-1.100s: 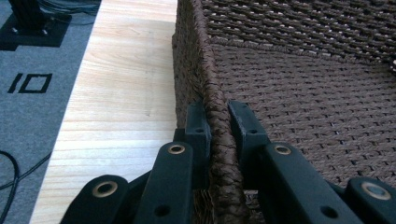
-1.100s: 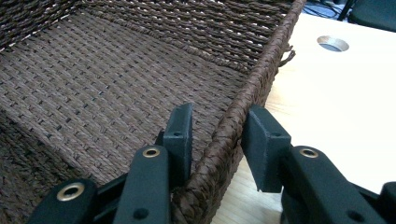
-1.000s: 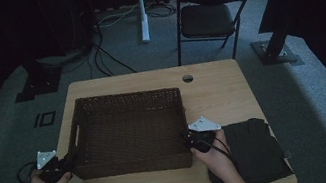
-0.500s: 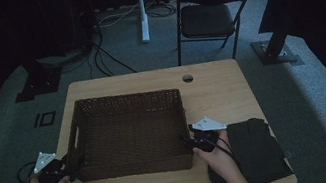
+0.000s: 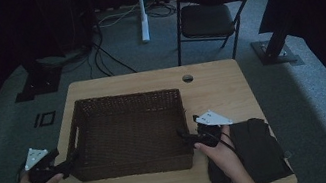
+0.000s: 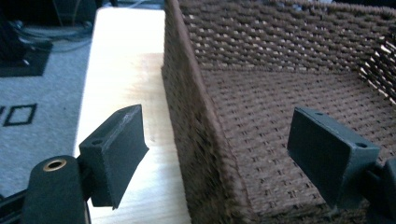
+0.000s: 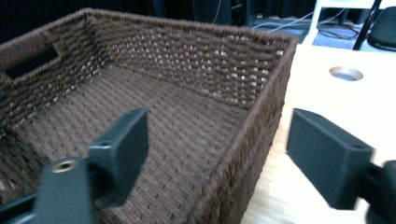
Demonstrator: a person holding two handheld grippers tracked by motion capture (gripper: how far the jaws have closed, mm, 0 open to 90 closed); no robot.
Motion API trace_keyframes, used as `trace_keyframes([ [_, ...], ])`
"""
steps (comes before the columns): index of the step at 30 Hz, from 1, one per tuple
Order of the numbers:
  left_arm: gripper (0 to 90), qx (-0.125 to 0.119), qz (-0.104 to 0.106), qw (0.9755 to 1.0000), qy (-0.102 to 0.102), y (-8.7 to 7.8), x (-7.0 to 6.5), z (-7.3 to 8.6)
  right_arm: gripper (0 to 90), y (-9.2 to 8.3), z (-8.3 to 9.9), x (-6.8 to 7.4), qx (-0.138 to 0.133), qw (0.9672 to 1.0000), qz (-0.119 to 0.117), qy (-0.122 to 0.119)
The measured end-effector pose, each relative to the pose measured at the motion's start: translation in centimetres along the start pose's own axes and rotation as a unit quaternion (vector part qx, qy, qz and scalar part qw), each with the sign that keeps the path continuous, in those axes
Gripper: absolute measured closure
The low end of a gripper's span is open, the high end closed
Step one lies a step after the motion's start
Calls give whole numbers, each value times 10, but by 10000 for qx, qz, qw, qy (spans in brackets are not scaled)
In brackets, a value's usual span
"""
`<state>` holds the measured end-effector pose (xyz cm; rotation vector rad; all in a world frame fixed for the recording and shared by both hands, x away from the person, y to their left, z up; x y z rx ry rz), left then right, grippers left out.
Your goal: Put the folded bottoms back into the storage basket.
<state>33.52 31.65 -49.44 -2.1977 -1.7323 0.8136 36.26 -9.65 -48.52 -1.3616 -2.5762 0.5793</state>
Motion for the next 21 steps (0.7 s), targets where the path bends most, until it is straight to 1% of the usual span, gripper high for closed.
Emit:
trace_keyframes([
  [1,197,-21,-13,10000,4,-1,0,-2,200,-1,-3,0,-28,10000,-11,-2],
  [3,197,-66,38,10000,-15,-4,-2,-6,200,-2,-5,-1,-55,10000,-23,8],
  [5,197,-88,62,9999,40,-6,-5,-9,201,-3,-7,-4,-71,10000,4,-19],
  [7,198,-160,69,9998,104,-8,-10,-13,221,-5,-9,-6,-105,9999,6,-31],
  [8,202,-160,88,9997,159,-8,-12,-14,217,-6,-9,-8,-96,9999,41,-49],
  [12,202,-175,156,9996,181,-7,-21,-20,210,-12,-11,-17,-61,9996,206,-155],
  [13,202,-178,176,9995,181,-6,-23,-20,196,-14,-11,-19,-68,9996,236,-167],
  [17,202,-152,285,9993,181,-4,-33,-23,187,-21,-13,-27,-133,9993,308,-159],
  [20,202,-124,350,9991,192,-1,-40,-23,187,-26,-12,-33,-101,9989,382,-267],
  [21,202,-112,372,9991,190,0,-41,-23,187,-28,-12,-35,-101,9990,352,-266],
])
Point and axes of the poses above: each handheld gripper's, and its own axes: y roughly forward along the jaws, z roughly out of its underside, x roughly to its left, the point moved 8 cm from there along y, roughly forward along the jaws, and after that the axes turned 10 degrees about -y, right-handed, at the moved point
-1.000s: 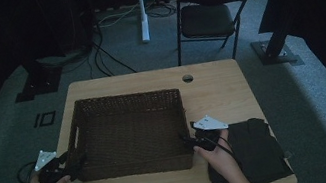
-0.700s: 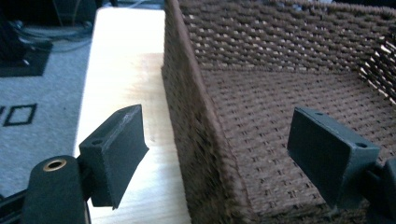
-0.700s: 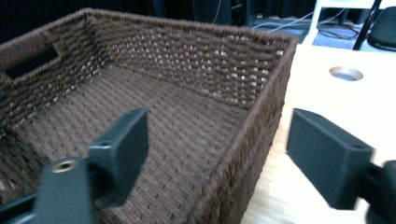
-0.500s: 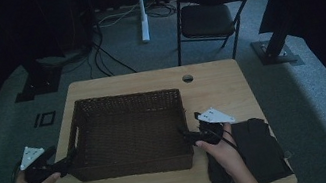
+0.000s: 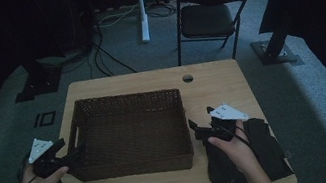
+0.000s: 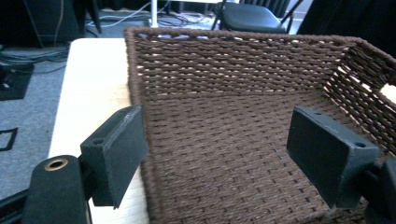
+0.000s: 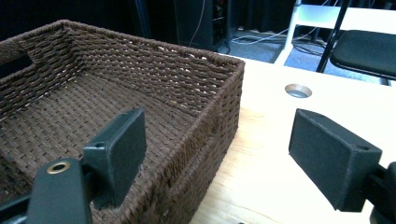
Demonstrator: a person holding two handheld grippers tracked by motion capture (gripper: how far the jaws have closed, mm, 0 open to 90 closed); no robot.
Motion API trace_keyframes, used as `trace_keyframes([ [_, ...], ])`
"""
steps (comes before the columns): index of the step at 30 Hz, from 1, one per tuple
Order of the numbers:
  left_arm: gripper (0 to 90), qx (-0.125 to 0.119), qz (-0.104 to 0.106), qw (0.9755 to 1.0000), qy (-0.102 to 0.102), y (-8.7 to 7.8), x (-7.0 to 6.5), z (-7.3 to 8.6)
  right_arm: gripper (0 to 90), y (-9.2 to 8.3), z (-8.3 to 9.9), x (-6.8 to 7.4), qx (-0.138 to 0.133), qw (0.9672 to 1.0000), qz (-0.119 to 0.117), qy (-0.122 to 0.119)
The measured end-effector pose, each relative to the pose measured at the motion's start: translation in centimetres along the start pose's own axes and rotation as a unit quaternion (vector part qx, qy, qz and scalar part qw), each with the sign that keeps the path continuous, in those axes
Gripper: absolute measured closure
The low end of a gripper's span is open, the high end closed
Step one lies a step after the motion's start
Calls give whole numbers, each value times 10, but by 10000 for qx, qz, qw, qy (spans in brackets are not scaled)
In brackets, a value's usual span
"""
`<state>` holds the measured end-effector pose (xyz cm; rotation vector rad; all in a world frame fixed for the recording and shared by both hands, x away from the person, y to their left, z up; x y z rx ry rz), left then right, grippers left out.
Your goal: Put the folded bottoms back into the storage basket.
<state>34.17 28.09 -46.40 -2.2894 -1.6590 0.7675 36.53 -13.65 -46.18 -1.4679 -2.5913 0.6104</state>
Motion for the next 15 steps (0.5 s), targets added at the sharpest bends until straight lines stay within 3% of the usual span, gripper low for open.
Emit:
trace_keyframes([
  [3,202,27,34,10000,27,2,-3,0,187,-3,1,-3,1,10000,30,-10],
  [6,203,76,192,9998,-8,9,-14,2,184,-8,5,-10,46,9999,58,-94],
  [15,203,80,517,9986,56,23,-43,0,177,-18,12,-27,60,9999,154,-19],
])
Point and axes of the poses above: each handheld gripper's, and its own axes: y roughly forward along the jaws, z roughly out of its underside, x roughly to its left, the point moved 8 cm from there along y, roughly forward along the jaws, and after that the axes turned 10 degrees about -y, right-handed, at the moved point
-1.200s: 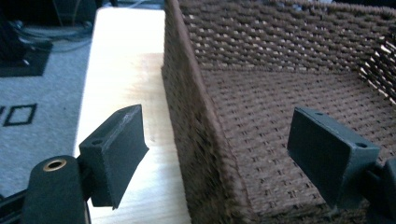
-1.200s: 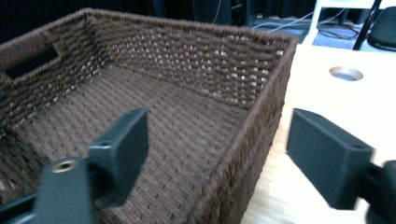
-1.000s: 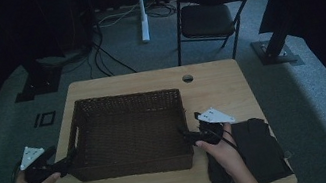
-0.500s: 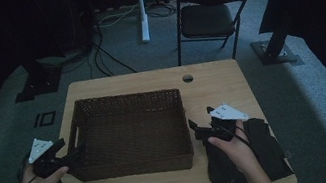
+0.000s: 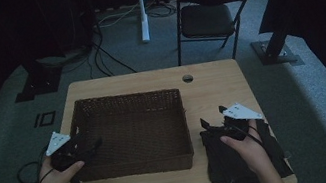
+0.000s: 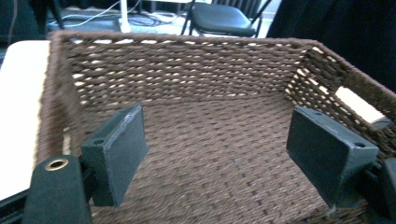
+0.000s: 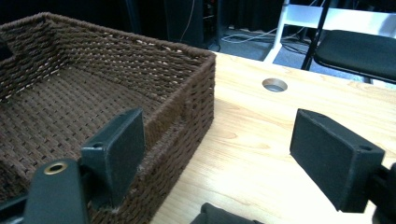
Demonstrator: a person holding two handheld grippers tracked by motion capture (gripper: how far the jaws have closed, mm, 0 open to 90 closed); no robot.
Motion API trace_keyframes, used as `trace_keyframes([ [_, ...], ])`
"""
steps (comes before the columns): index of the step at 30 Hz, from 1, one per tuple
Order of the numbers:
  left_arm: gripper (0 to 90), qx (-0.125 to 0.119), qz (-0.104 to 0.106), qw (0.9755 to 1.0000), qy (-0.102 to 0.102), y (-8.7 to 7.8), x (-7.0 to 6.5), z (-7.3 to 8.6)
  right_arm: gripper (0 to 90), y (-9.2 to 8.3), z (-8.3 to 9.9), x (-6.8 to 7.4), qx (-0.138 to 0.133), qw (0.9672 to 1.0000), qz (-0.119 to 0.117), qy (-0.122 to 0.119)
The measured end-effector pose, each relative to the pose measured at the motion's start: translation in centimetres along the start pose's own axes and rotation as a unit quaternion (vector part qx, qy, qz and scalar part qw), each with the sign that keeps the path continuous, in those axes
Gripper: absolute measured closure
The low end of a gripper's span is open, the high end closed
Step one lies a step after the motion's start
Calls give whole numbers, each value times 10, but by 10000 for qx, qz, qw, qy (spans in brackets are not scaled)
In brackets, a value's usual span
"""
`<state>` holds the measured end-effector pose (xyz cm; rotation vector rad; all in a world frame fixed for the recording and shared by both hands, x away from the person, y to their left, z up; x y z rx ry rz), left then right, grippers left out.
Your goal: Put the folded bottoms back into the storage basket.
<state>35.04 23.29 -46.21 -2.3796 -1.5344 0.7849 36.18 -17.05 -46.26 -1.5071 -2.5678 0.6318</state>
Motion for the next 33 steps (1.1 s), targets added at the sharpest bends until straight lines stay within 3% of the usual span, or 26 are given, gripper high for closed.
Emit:
trace_keyframes([
  [5,204,10,136,9999,64,10,-15,1,168,-5,6,-10,-11,9999,82,98],
  [15,212,76,413,9987,299,28,-47,3,168,-15,16,-26,73,9997,215,68],
  [33,211,200,1005,9925,663,58,-113,8,169,-39,41,-59,192,9983,539,90],
])
Point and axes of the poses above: each handheld gripper's, and its own axes: y roughly forward along the jaws, z roughly out of its underside, x roughly to its left, the point moved 8 cm from there along y, roughly forward along the jaws, and after that the axes turned 10 degrees about -y, right-handed, at the moved point
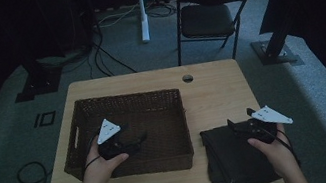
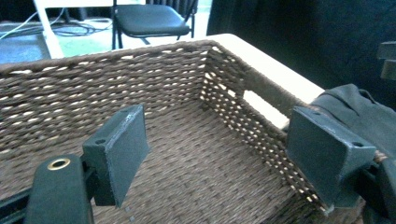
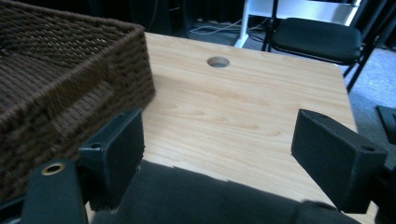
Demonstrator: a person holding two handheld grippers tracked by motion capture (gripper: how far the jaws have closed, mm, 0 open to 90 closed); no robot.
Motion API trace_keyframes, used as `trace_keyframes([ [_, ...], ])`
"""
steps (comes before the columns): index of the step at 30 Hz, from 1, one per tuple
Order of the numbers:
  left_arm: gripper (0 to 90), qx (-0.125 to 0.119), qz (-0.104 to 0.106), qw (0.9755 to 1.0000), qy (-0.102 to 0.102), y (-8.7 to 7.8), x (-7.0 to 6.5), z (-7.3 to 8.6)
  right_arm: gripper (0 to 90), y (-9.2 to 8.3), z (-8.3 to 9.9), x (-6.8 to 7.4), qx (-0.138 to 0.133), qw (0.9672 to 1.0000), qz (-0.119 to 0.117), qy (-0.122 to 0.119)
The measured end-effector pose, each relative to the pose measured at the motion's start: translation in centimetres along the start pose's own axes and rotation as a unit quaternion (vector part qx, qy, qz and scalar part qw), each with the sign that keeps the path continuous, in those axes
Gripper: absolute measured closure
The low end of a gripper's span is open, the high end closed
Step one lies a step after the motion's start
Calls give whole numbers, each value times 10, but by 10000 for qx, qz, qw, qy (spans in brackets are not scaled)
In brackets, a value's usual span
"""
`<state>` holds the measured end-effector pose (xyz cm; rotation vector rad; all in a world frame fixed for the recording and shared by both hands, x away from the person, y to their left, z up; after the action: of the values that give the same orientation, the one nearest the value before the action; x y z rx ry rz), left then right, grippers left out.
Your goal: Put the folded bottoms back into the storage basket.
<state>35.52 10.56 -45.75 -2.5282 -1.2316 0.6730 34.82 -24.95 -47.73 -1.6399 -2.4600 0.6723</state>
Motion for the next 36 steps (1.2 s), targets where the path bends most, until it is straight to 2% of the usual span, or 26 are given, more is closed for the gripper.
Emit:
trace_keyframes([
  [6,212,-40,138,9999,66,7,-16,-3,168,-5,9,-10,28,9999,60,114],
  [7,212,-22,206,9997,112,11,-24,-3,168,-6,11,-12,33,9999,62,141],
  [14,211,56,437,9986,300,25,-51,-3,168,-13,27,-27,86,9996,163,200],
  [23,211,97,709,9971,249,49,-84,2,169,-16,44,-41,204,9992,302,161],
  [30,205,147,955,9950,264,65,-113,7,169,-17,56,-52,268,9983,377,346],
  [36,205,203,1179,9921,369,82,-143,16,169,-15,69,-62,372,9976,503,287],
])
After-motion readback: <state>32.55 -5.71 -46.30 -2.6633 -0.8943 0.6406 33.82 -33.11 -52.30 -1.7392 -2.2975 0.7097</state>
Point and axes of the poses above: each handheld gripper's, and its own axes: y roughly forward along the jaws, z roughly out of its underside, x roughly to its left, the point moved 8 cm from there along y, roughly forward along the jaws, and after that the axes turned 10 degrees about -y, right-handed, at the moved point
